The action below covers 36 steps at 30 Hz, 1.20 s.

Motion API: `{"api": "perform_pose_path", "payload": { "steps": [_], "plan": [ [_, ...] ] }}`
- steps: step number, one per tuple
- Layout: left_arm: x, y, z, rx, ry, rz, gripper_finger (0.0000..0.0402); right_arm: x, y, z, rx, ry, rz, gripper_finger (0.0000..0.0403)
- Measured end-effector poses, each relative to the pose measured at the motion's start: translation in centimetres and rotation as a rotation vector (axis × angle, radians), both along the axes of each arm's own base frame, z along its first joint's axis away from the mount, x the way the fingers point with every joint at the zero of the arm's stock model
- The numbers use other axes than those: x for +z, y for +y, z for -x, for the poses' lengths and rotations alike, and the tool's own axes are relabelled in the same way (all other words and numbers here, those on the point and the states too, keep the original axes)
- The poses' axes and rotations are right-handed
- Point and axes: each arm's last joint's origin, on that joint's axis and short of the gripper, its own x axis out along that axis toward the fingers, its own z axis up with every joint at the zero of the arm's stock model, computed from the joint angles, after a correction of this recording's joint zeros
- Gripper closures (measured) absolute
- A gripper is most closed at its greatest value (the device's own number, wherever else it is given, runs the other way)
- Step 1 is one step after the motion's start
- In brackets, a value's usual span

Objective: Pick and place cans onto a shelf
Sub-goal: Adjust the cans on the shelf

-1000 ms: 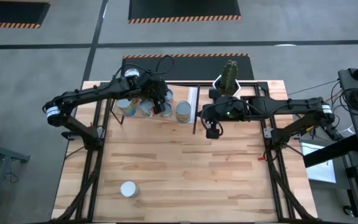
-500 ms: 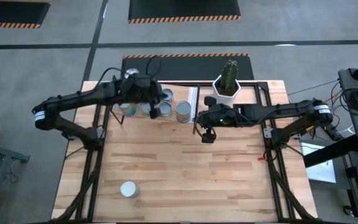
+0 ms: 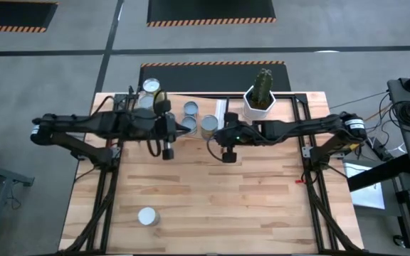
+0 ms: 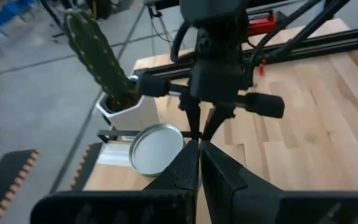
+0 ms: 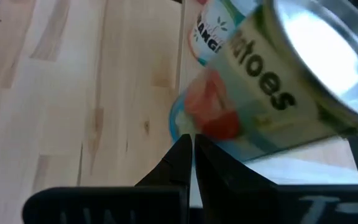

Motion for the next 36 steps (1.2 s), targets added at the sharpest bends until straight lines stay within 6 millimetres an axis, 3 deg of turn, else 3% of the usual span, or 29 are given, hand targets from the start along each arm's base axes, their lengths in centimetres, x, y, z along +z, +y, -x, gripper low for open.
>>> {"api": "perform_pose_path", "payload": {
  "steps": [9, 25, 36],
  "plan": [
    [0.7, -2.2, 1.1, -0.016, -0.033, -0.024, 0.0402, -0.3, -0.4, -0.8, 0.008, 0.017, 0.023, 0.0394],
    [1.0, -2.2, 1.7, -0.018, -0.038, -0.014, 0.0402, 0.0, -2.1, -0.3, -0.026, 0.038, 0.043, 0.0394],
    [0.7, -2.2, 1.7, -0.019, -0.027, -0.018, 0.0402, 0.3, -2.1, 0.1, -0.028, 0.042, 0.041, 0.0394]
  ]
}}
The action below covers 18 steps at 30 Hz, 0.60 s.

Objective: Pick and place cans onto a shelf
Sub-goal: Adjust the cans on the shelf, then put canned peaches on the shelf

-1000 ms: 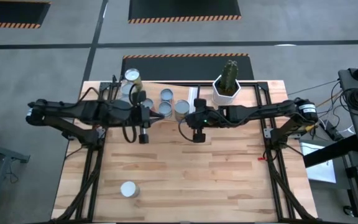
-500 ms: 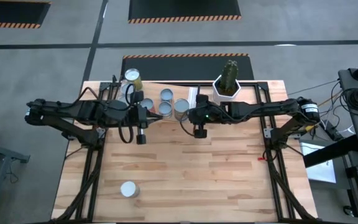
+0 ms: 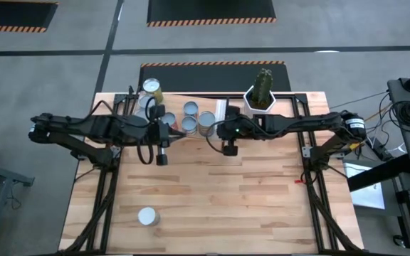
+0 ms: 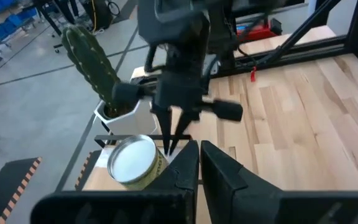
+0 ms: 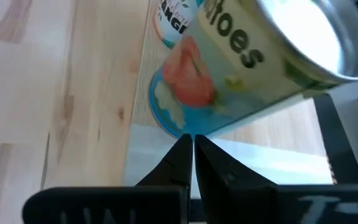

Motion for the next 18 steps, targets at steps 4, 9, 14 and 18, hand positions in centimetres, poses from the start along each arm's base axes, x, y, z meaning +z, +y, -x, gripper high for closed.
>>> {"api": "perform_pose_path", "payload": {
  "steps": [4, 9, 14, 18],
  "plan": [
    [-0.8, 0.0, -0.1, 0.006, 0.023, 0.011, 0.0402, 0.9, 0.3, 0.7, -0.011, -0.008, -0.019, 0.0394],
    [-2.2, -0.1, -0.2, 0.034, 0.060, 0.069, 0.0402, 2.6, 1.6, 1.9, 0.009, -0.058, -0.036, 0.0394],
    [-3.7, -0.5, 0.3, 0.123, 0.184, 0.272, 0.0402, 3.3, 3.8, 3.0, 0.076, -0.091, -0.041, 0.0394],
    [-4.4, -1.8, 0.4, 0.101, 0.330, 0.511, 0.0402, 3.4, 5.5, 3.6, 0.144, -0.155, -0.016, 0.0394]
  ]
}}
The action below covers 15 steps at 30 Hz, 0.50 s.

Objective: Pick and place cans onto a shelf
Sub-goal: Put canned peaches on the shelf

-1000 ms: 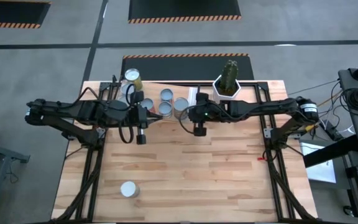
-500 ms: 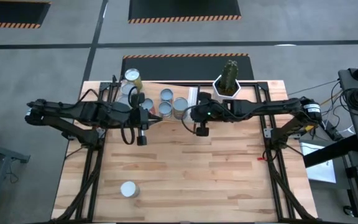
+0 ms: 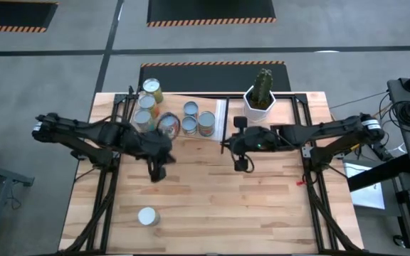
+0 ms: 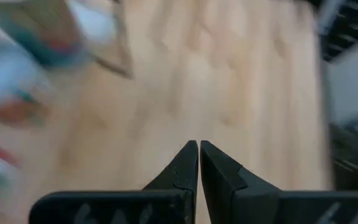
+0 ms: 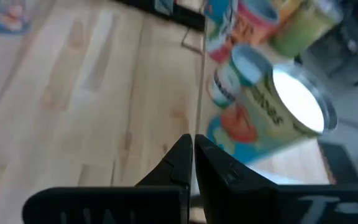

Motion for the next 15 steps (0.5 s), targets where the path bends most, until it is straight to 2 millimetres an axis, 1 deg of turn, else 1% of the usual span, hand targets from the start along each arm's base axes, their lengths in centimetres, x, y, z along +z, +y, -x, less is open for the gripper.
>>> {"api": "perform_pose_path", "payload": {
  "steps": [3, 5, 7, 9, 12, 15],
  "plan": [
    [-0.7, -1.5, 0.0, -0.053, 0.157, 0.179, 0.0402, 0.2, 0.8, 0.5, 0.017, -0.051, 0.047, 0.0394],
    [-1.5, -2.8, 0.1, -0.091, 0.294, 0.294, 0.0402, 0.4, 0.9, 0.9, 0.026, -0.086, 0.060, 0.0394],
    [-2.3, -4.3, 0.3, -0.088, 0.418, 0.397, 0.0402, 0.5, 0.8, 1.3, 0.026, -0.110, 0.060, 0.0394],
    [-3.0, -6.0, 0.6, -0.048, 0.511, 0.477, 0.0402, 0.9, 0.8, 1.5, 0.034, -0.139, 0.075, 0.0394],
    [-4.0, -8.6, 1.0, 0.051, 0.597, 0.520, 0.0400, 1.1, 0.8, 1.8, 0.042, -0.142, 0.090, 0.0394],
    [-4.9, -10.7, 1.5, 0.181, 0.613, 0.487, 0.0388, 1.0, 0.9, 1.9, 0.057, -0.138, 0.098, 0.0394]
  ]
}}
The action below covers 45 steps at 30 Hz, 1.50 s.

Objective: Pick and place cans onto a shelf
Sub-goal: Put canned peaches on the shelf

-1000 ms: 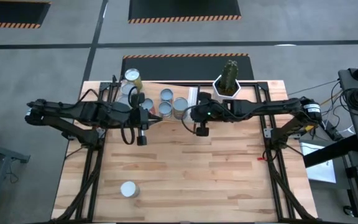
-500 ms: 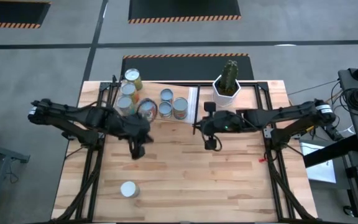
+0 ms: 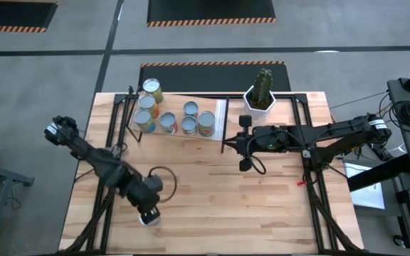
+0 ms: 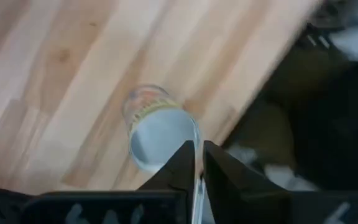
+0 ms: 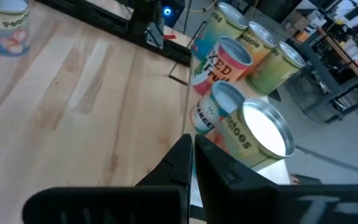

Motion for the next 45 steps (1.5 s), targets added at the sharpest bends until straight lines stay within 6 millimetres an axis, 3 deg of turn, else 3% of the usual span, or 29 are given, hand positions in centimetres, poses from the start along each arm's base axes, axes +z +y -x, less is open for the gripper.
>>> {"api": "perform_pose_path", "payload": {
  "steps": [6, 12, 19, 24, 45],
  "plan": [
    [-2.1, -3.6, 0.8, 0.226, 0.086, -0.075, 0.0327, -0.6, 0.0, 0.1, 0.010, 0.023, 0.016, 0.0394],
    [-4.1, -5.8, 1.3, 0.418, 0.219, -0.087, 0.0219, -0.9, 0.0, 0.1, 0.004, 0.028, 0.005, 0.0394],
    [-5.3, -6.3, 1.3, 0.488, 0.294, -0.180, 0.0093, -1.0, 0.3, 0.2, 0.002, 0.030, -0.021, 0.0394],
    [-5.4, -6.7, 0.8, 0.476, 0.239, -0.195, 0.0036, -1.3, 0.7, 0.4, 0.010, 0.055, -0.034, 0.0394],
    [-6.9, -6.6, 0.6, 0.496, 0.219, -0.258, 0.0020, -1.4, 0.7, 0.4, 0.004, 0.055, -0.045, 0.0394]
  ]
}}
